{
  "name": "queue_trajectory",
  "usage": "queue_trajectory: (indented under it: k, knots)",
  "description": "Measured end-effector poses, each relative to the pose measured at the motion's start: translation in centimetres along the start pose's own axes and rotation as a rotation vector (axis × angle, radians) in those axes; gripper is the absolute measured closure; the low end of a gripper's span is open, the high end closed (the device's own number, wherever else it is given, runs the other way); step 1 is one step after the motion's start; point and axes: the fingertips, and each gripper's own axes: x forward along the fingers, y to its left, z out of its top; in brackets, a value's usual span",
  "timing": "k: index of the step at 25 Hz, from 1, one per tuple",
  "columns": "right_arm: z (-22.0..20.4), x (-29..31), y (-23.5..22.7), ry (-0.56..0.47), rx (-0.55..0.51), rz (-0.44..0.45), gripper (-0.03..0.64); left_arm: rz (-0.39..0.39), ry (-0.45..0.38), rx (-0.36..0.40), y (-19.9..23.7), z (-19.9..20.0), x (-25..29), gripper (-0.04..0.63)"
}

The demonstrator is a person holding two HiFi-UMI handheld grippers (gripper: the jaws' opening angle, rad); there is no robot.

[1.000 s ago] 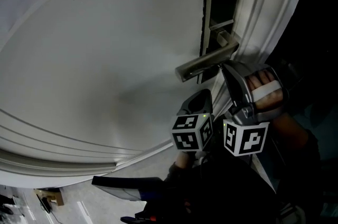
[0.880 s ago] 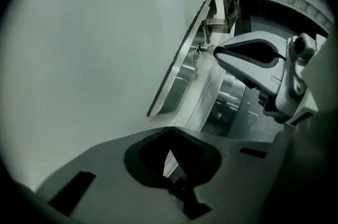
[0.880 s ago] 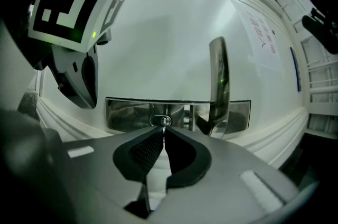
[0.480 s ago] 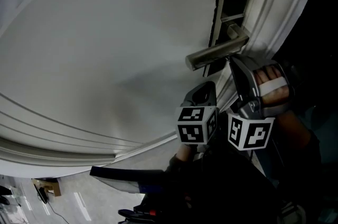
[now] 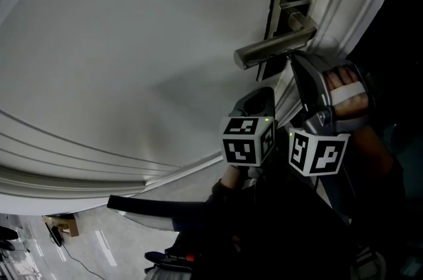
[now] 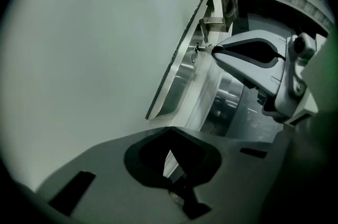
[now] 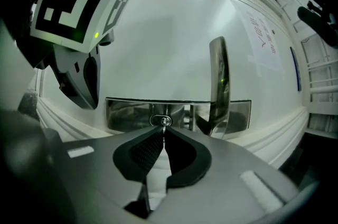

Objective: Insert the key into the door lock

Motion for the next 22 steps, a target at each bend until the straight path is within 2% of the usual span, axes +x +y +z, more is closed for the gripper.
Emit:
queue_trajectory:
  k: [22]
  knots:
    - [0.11,0.14,0.32,-0.002,0.001,-0.002,0.604,-0.003,0.000,-0.016,0.34,-0.26,0.28,0.595]
